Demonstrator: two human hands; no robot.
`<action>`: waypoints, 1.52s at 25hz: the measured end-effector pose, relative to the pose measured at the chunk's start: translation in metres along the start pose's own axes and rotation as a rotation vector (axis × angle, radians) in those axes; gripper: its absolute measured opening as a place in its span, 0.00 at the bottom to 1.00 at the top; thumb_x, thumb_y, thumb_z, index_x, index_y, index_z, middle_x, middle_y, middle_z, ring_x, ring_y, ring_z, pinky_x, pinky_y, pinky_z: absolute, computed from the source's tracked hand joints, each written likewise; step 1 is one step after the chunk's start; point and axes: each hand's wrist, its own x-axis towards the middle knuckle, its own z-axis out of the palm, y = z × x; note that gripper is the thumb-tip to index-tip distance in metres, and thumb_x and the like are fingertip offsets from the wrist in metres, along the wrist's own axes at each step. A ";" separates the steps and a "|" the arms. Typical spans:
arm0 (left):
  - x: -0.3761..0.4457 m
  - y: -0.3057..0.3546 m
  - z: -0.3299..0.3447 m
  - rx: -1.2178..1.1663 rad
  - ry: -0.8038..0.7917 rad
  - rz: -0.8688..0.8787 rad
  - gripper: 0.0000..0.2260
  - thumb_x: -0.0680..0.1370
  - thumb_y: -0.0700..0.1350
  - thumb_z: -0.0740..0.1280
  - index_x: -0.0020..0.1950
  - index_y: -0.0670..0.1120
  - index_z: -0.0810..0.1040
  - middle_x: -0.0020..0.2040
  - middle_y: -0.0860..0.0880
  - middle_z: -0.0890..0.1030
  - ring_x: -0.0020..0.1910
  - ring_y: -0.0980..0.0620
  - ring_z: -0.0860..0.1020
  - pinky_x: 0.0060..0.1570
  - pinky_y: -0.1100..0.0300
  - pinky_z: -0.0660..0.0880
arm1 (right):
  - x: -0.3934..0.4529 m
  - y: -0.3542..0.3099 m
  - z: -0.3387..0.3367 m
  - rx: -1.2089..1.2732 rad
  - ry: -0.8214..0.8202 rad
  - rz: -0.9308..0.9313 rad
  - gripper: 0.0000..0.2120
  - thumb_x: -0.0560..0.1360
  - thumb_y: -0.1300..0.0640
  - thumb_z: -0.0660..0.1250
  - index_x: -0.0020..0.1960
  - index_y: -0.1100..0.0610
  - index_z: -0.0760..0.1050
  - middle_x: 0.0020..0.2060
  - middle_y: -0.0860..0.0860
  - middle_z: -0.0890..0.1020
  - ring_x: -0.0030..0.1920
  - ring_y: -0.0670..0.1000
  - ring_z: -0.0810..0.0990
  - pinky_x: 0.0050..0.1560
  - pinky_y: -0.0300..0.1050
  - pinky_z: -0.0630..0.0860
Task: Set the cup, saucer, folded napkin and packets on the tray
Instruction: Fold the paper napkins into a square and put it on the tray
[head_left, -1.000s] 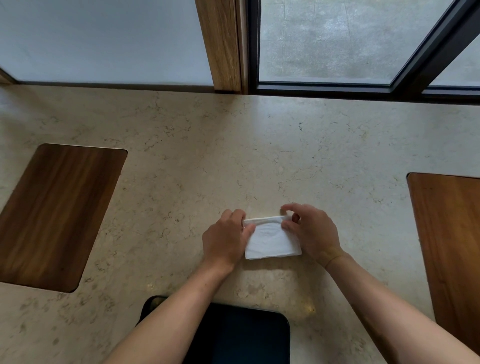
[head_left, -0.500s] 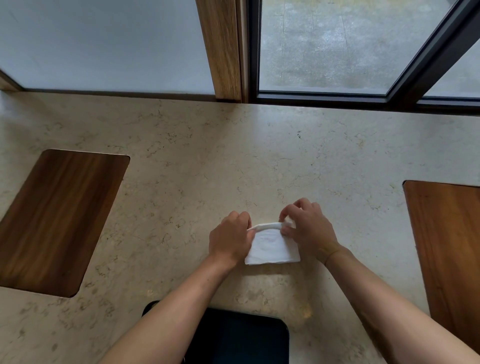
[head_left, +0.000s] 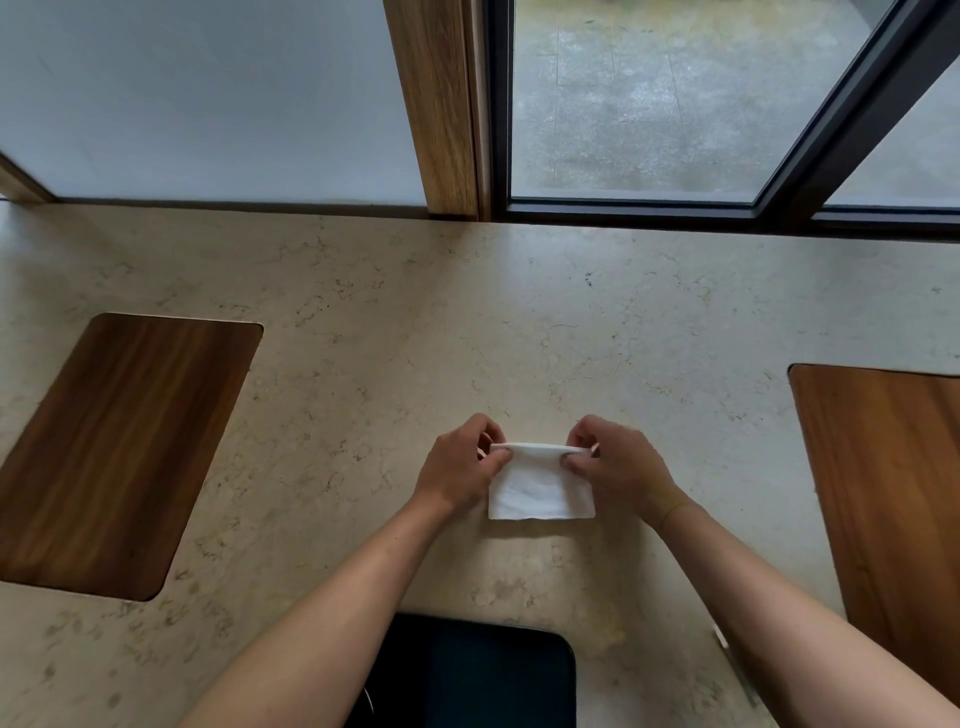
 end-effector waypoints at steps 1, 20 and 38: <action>0.003 0.002 0.001 0.013 0.007 -0.015 0.03 0.76 0.45 0.68 0.47 0.48 0.75 0.43 0.51 0.80 0.41 0.51 0.79 0.42 0.53 0.80 | 0.000 0.001 -0.002 0.045 -0.001 0.037 0.05 0.72 0.54 0.70 0.45 0.50 0.75 0.41 0.47 0.80 0.41 0.50 0.79 0.39 0.42 0.76; -0.009 0.033 0.012 0.268 0.175 0.166 0.12 0.77 0.50 0.67 0.59 0.51 0.76 0.56 0.49 0.78 0.50 0.50 0.79 0.44 0.51 0.80 | -0.110 0.046 -0.044 0.141 0.375 0.318 0.07 0.75 0.46 0.66 0.53 0.41 0.74 0.46 0.43 0.82 0.43 0.42 0.78 0.45 0.44 0.77; 0.020 0.009 0.006 0.407 -0.106 -0.005 0.06 0.75 0.45 0.66 0.51 0.48 0.74 0.56 0.45 0.70 0.57 0.44 0.71 0.52 0.49 0.74 | 0.002 -0.016 0.018 -0.238 0.086 0.120 0.11 0.71 0.48 0.69 0.52 0.49 0.77 0.52 0.53 0.75 0.54 0.56 0.72 0.53 0.55 0.76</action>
